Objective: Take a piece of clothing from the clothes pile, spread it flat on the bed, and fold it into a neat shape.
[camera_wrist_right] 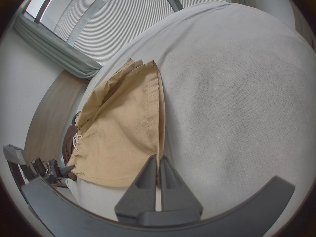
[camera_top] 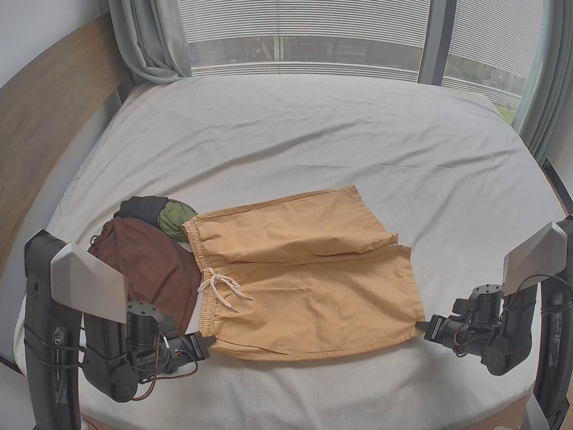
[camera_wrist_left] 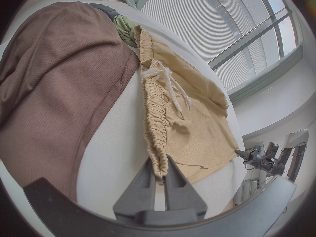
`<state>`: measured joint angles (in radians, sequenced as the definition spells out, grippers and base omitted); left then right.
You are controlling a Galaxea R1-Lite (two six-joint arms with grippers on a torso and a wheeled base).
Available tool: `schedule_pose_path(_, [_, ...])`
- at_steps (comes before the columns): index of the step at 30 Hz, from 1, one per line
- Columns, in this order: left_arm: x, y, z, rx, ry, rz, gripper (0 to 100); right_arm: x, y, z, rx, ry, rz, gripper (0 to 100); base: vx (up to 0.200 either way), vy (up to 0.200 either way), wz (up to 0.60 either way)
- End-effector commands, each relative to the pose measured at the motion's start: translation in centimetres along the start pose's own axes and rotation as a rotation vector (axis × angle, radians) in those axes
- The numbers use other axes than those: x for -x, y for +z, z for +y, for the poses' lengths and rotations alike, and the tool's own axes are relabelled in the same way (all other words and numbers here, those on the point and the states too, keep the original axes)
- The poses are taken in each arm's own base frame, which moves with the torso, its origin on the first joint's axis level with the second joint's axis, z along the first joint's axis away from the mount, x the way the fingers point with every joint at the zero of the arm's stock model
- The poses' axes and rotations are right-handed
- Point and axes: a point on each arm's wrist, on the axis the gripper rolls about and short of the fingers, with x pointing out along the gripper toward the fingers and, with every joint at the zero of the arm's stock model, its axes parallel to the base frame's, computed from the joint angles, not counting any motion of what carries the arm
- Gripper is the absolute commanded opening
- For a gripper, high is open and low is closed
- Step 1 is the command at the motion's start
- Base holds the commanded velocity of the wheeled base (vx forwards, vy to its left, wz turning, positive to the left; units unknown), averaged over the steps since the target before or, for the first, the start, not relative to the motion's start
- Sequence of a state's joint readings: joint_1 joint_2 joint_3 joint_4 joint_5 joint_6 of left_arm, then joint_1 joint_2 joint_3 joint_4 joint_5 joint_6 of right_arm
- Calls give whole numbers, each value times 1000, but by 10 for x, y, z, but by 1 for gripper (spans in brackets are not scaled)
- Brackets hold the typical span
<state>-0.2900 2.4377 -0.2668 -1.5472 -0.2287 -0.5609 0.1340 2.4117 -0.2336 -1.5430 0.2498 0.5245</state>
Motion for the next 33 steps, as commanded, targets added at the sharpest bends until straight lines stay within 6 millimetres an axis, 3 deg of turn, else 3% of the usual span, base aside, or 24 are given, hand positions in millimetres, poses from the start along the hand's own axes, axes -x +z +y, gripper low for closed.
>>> schedule_pose_path(1, [23, 6, -2, 13, -15, -5, 0, 7, -6, -3, 18, -19, 33, 0, 0, 0, 0])
schedule_pose_path(15, [56, -15, 4, -34, 17, 118, 0, 24, -20, -9, 106, -33, 117, 0, 0, 0, 0])
schedule_pose_path(31, [55, -21, 11, -24, 42, 154, 0, 27, -23, -10, 132, -35, 135, 0, 0, 0, 0])
schedule_pose_path(32, [55, -22, 12, -22, 46, 160, 100, 27, -23, -9, 133, -34, 134, 0, 0, 0, 0])
schedule_pose_path(33, [56, -24, 12, -21, 48, 168, 100, 27, -23, -9, 133, -34, 134, 0, 0, 0, 0])
